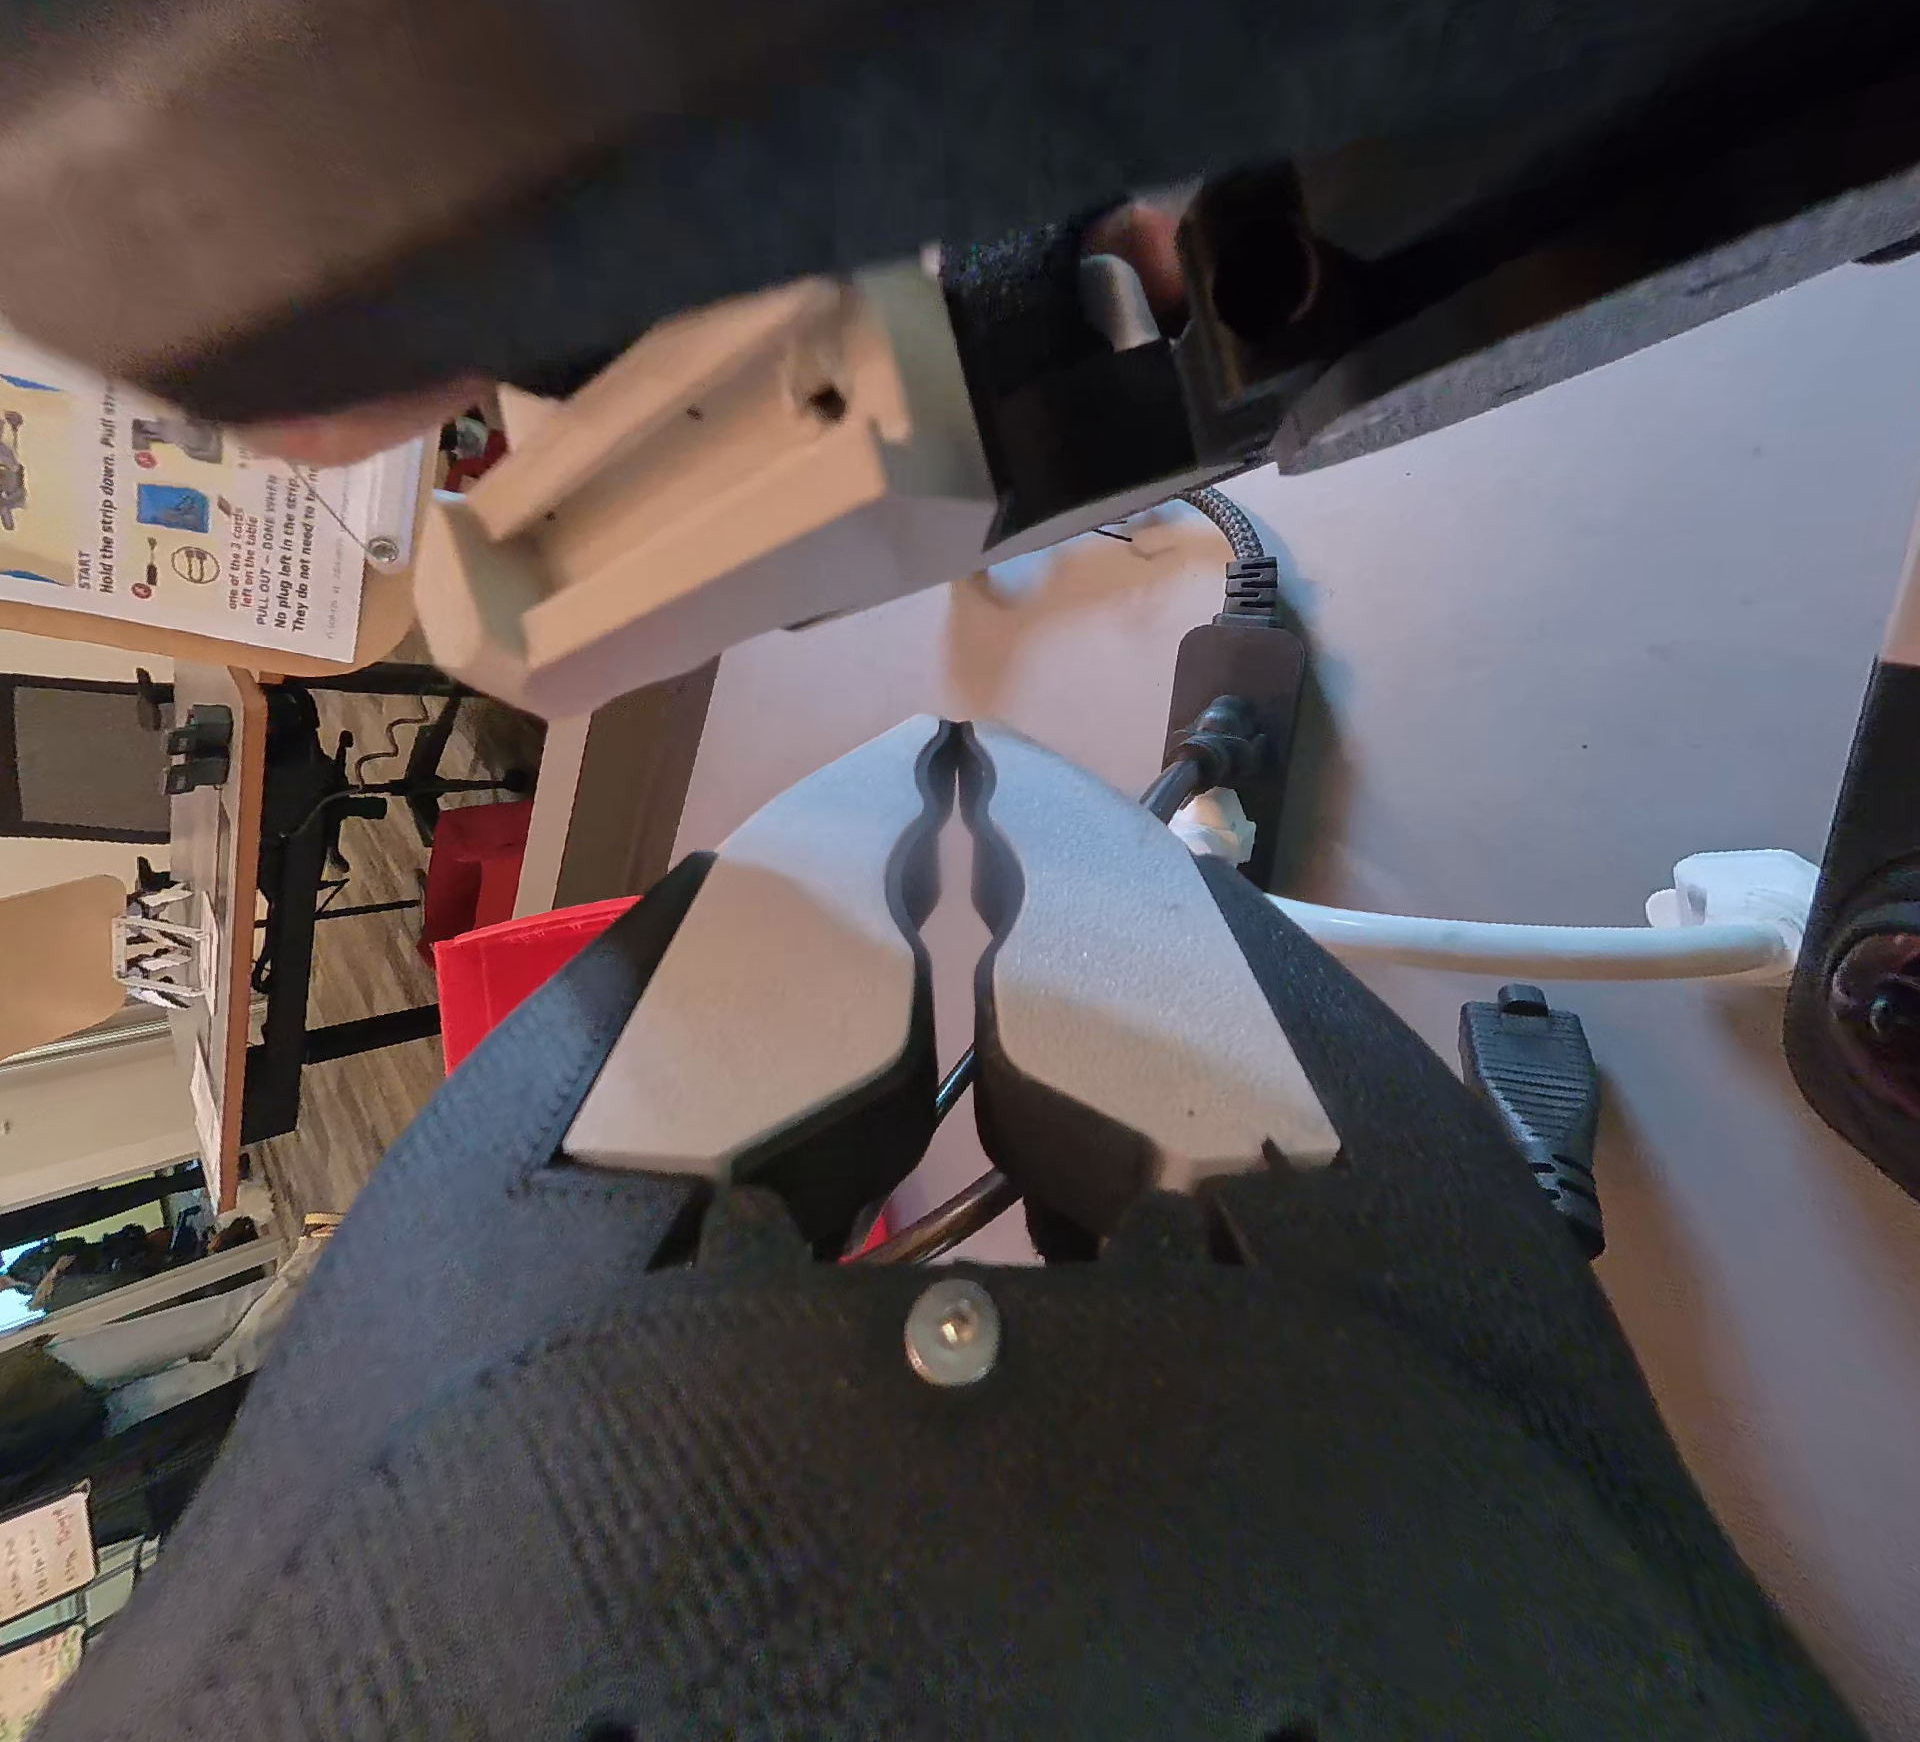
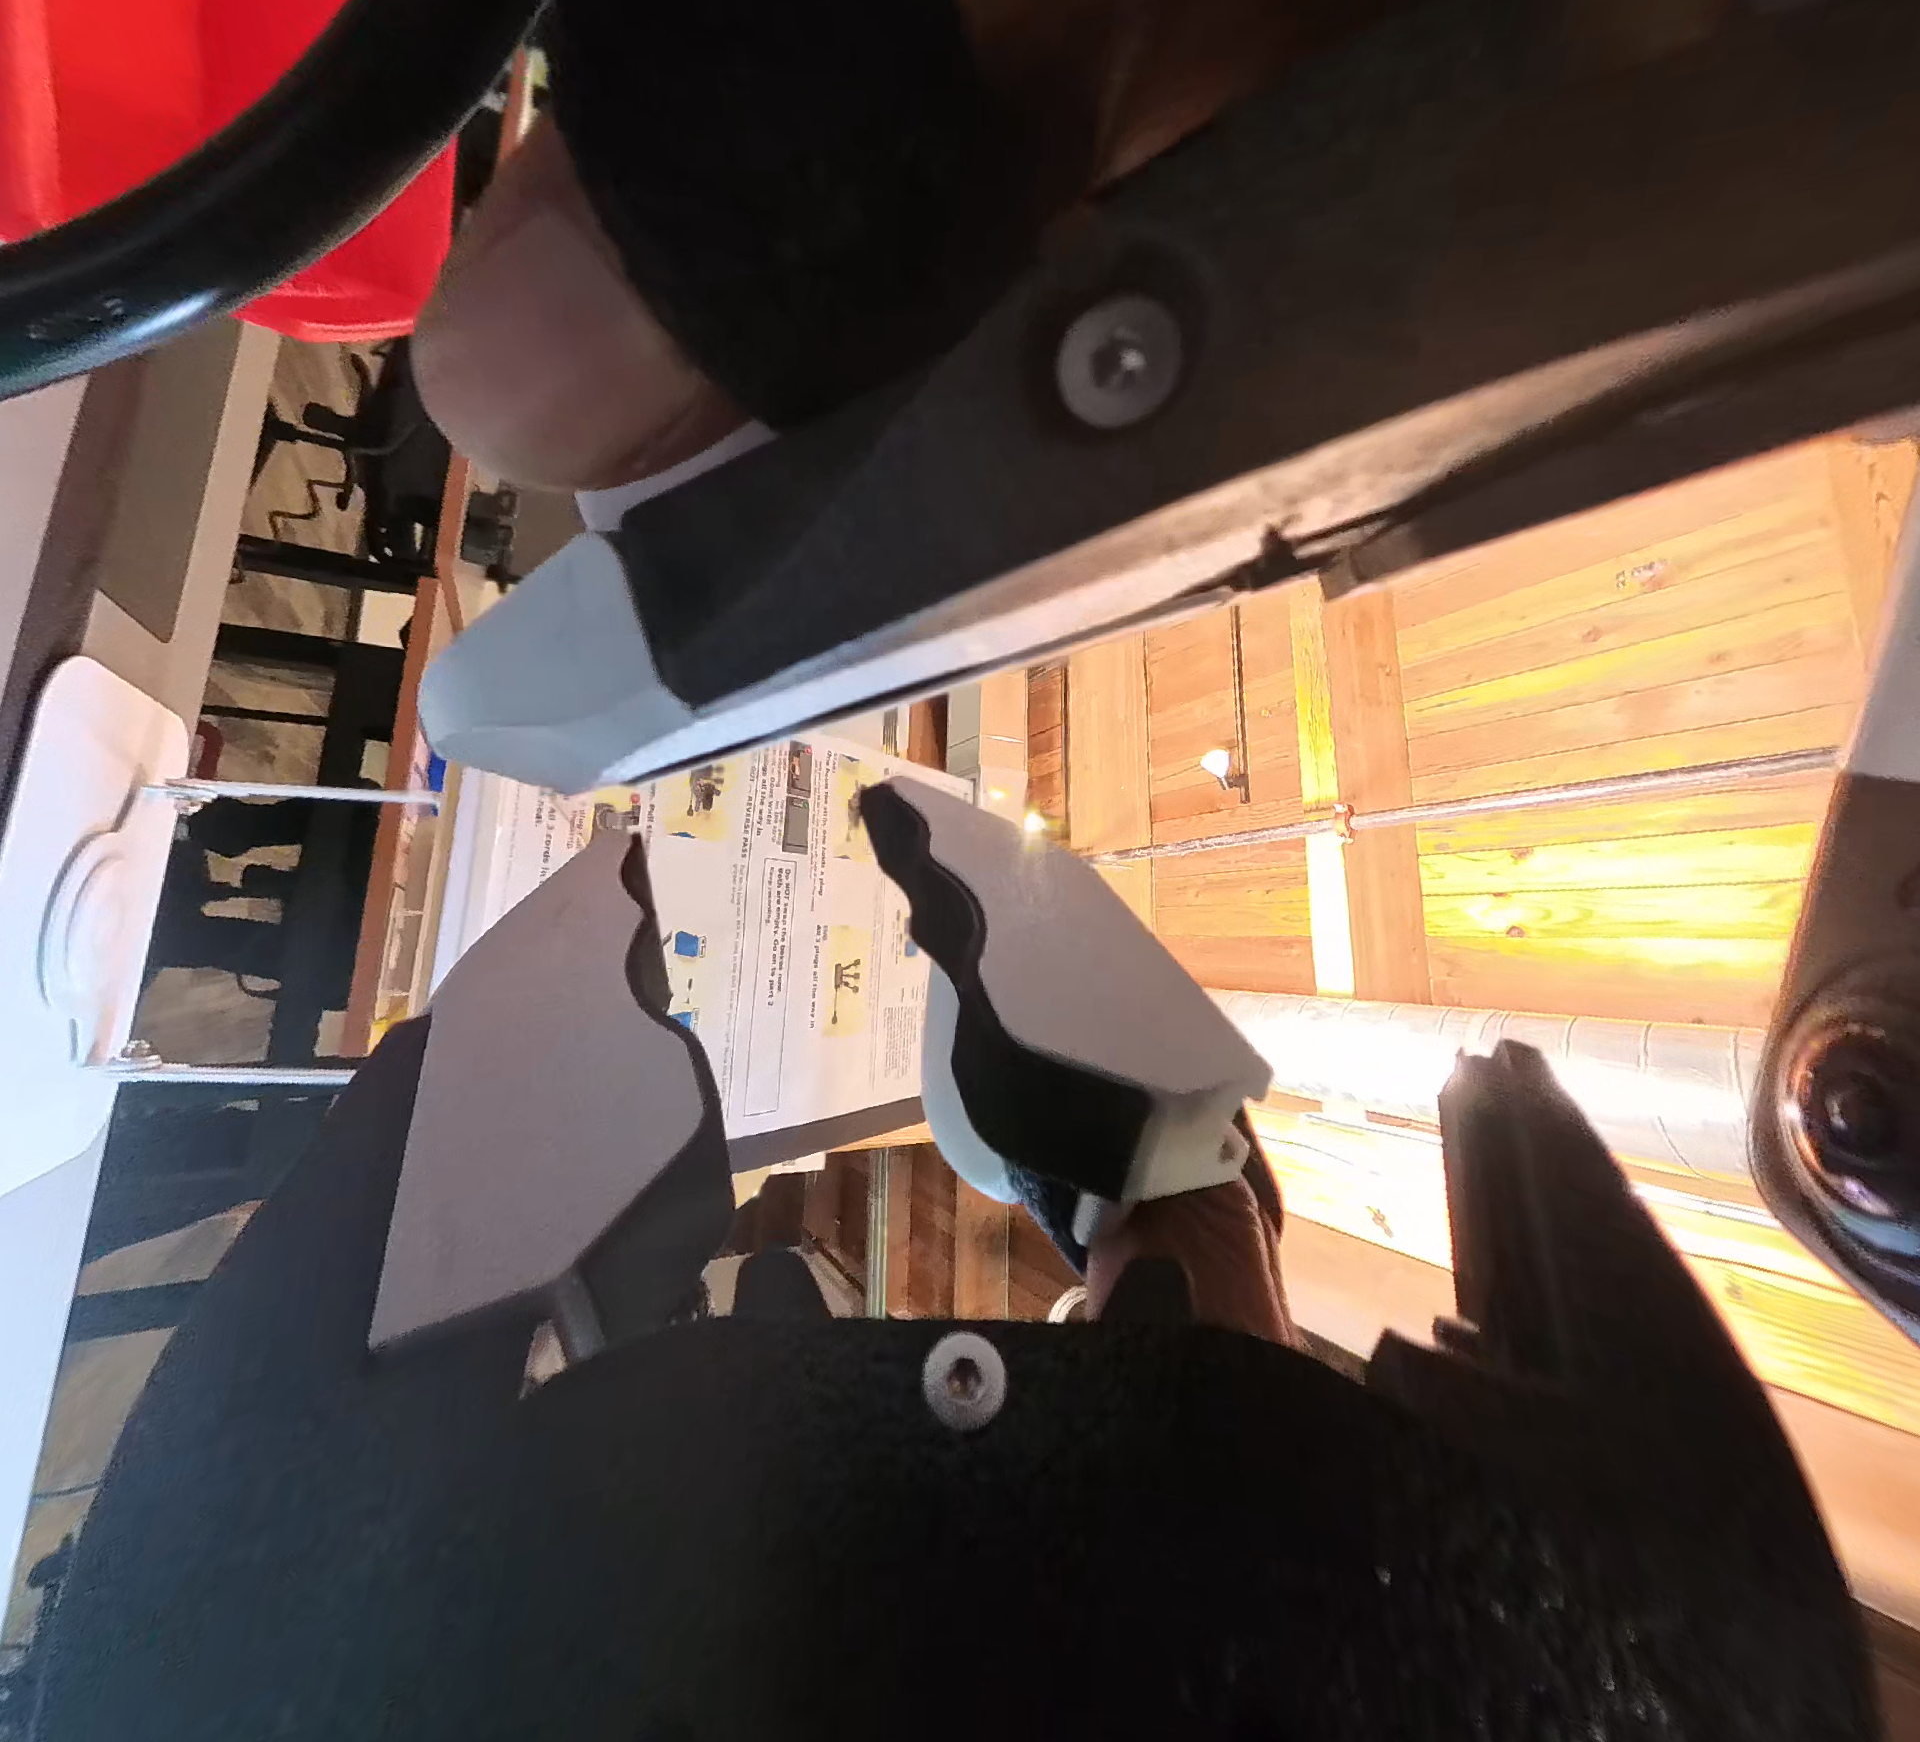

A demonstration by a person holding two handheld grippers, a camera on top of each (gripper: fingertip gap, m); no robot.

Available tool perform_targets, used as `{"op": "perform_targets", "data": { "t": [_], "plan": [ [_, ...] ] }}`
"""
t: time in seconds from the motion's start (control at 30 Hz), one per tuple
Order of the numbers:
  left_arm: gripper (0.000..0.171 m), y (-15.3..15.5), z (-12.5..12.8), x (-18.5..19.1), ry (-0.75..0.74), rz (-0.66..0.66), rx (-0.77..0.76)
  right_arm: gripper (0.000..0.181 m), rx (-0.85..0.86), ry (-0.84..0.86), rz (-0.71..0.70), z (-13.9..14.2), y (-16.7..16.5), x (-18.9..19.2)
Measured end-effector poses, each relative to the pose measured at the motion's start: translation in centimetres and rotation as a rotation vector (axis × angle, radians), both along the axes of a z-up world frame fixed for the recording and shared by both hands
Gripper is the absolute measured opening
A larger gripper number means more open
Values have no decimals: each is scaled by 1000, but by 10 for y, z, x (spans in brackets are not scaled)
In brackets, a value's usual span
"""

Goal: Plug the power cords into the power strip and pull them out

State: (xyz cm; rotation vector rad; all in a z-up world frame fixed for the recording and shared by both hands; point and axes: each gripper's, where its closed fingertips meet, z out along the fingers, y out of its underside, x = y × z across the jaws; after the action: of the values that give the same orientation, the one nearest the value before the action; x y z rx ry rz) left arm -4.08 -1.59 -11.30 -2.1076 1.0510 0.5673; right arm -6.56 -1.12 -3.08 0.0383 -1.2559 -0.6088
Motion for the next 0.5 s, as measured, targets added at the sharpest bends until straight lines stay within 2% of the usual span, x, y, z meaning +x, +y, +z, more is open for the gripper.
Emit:
{"op": "perform_targets", "data": {
  "t": [0.1,0.17,0.33,0.43,0.5],
  "plan": [
    [0,-1,0,-3,-13,2,8,100,-28,30,4,3,1,2],
    [0,-1,3,-6,-47,-7,31,101,-113,76,5,6,8,6],
    [0,-2,41,-16,-303,-76,227,105,-544,236,57,2,36,22],
    [0,-8,55,-36,-454,-81,280,106,-770,315,132,-1,41,31],
    [0,-12,55,-49,-520,-75,273,122,-876,343,201,0,37,34]
  ]
}}
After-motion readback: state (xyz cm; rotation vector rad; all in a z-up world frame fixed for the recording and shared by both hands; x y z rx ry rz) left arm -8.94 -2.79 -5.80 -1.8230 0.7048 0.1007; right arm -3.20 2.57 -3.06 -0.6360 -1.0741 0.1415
